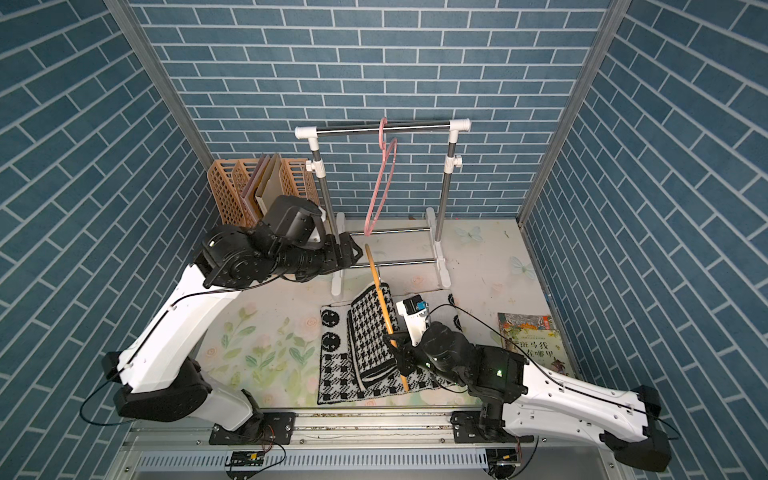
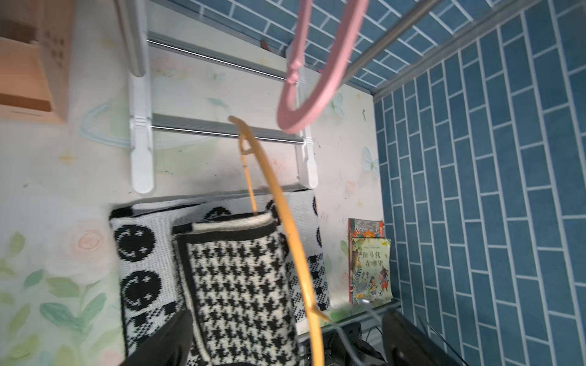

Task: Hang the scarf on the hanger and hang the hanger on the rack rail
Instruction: Place the hanger at the clothesline.

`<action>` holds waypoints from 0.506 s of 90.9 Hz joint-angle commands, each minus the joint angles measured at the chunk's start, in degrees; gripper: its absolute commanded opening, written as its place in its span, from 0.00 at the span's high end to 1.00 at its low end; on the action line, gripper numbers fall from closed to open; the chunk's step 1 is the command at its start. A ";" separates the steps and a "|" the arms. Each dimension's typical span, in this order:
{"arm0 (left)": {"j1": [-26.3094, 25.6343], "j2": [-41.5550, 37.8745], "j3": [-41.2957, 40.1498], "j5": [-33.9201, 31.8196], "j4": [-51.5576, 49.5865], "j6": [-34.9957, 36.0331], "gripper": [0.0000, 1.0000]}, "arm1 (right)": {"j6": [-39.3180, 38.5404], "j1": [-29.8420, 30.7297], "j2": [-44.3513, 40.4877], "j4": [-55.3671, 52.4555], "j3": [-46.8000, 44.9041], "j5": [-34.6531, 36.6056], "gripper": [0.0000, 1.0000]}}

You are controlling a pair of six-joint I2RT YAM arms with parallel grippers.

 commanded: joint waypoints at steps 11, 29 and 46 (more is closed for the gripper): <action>2.02 -3.28 -9.22 0.42 1.21 1.26 0.05 | -3.16 0.17 -1.19 -6.17 9.37 0.53 1.00; 4.15 -7.19 -19.55 4.37 7.46 2.22 0.06 | -3.10 0.17 0.49 -12.95 19.77 3.29 1.00; 6.39 -8.26 -27.42 5.96 10.67 4.35 0.06 | -0.70 0.17 2.19 -20.01 29.39 10.01 1.00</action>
